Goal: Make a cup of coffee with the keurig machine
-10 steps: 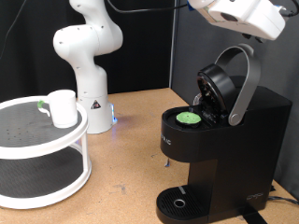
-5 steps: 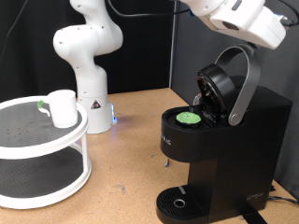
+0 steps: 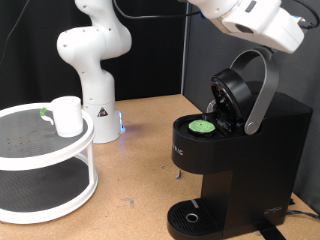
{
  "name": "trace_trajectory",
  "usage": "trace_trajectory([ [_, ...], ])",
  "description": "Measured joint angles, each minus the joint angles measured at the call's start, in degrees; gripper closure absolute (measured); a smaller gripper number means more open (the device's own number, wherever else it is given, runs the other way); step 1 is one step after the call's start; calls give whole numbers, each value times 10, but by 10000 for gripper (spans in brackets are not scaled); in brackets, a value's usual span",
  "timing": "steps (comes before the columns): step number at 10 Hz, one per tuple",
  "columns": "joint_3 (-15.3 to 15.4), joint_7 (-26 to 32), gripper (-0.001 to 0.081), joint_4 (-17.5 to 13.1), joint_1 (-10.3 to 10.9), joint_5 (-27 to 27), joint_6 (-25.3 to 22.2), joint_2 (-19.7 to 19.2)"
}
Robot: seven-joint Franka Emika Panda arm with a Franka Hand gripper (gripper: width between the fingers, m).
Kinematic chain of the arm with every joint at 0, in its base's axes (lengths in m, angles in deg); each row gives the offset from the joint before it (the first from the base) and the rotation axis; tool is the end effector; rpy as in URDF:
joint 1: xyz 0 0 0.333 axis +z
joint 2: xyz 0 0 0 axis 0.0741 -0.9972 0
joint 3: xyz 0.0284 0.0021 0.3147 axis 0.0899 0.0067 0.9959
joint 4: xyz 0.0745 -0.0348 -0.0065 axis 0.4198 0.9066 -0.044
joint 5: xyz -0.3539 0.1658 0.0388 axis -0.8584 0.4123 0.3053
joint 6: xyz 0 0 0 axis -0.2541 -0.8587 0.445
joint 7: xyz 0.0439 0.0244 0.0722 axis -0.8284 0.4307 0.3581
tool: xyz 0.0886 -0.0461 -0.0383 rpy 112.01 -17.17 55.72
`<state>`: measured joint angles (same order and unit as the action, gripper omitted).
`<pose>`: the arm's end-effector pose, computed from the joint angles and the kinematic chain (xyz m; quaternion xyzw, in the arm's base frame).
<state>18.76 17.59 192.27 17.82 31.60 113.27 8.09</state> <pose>0.5242 0.1673 0.4995 -0.8095 -0.3792 -0.1638 0.4173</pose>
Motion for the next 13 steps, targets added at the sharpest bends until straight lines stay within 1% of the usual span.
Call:
trace_trajectory([
  [2, -11, 4, 805, -2, -8, 3, -31, 8],
  [4, -21, 4, 805, -2, -17, 1, -48, 14],
  [7, -24, 11, 805, -4, -19, 11, -50, 14],
  [8, -23, 16, 805, -9, -18, 23, -50, 14],
  [10, -17, 17, 805, -21, -15, 30, -49, 14],
  [11, -12, 16, 805, -23, -14, 28, -47, 14],
  [13, 1, 7, 805, -21, -11, 3, -27, 9],
])
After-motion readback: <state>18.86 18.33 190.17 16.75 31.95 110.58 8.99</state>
